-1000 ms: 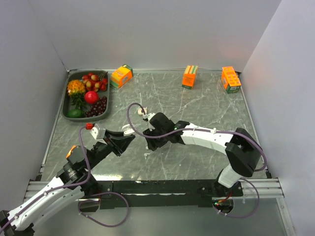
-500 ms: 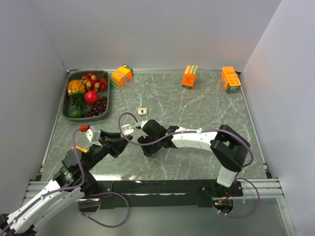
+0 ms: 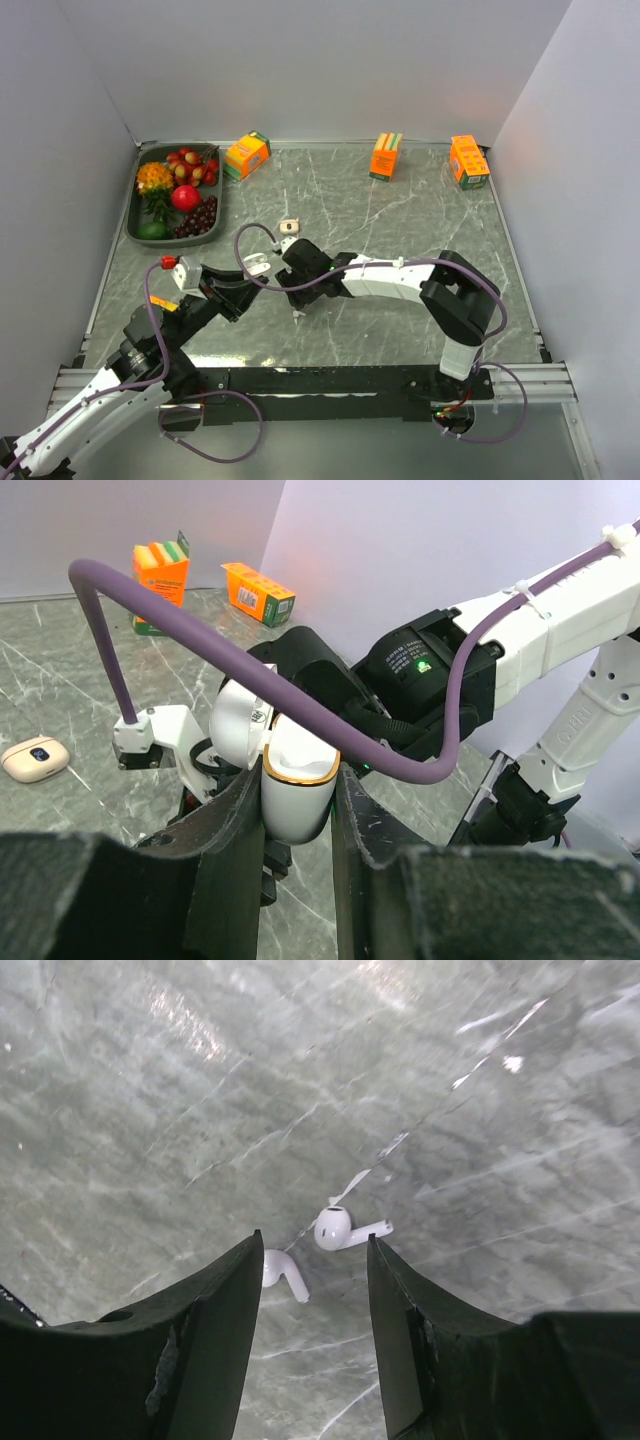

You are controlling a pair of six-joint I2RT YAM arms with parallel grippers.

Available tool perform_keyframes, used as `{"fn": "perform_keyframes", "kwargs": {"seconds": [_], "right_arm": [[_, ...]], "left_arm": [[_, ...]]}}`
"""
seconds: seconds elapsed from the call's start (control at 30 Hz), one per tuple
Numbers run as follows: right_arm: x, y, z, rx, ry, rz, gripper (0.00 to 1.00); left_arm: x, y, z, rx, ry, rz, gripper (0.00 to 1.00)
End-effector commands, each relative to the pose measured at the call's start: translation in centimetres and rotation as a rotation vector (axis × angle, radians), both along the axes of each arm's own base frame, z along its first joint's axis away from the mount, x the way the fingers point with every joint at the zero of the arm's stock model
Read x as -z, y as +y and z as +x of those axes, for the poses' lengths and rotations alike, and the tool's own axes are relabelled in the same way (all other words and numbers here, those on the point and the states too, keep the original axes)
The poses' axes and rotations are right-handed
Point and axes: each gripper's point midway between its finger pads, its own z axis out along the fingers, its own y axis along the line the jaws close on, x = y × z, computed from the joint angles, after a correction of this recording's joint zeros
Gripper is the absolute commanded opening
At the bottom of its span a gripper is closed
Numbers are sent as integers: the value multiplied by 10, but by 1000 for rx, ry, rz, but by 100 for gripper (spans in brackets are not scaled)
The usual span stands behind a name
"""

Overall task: Insert the wireless bluetooth earbuds into the charging case
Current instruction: Adjust the earbud at the center of the board.

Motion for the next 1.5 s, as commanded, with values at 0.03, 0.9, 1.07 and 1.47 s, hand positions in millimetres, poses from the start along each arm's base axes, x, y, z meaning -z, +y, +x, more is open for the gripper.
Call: {"fn": "perform_keyframes", "kwargs": {"seconds": [0.03,0.9,1.07,1.47], "right_arm": [[0,7,15,9,-50,-30,52],[20,-40,48,224,17,-118,41],[12,-63,72,327,17,-80,45],[-36,-93,105,469,-18,38,61]], "left_arm": [[-29,3,-9,24,-45,-61,1],[-26,4,-5,6,-32,-55,1],[-27,5,-4,-5,-31,-54,1],[-27,5,-2,-12,-27,-55,1]]}}
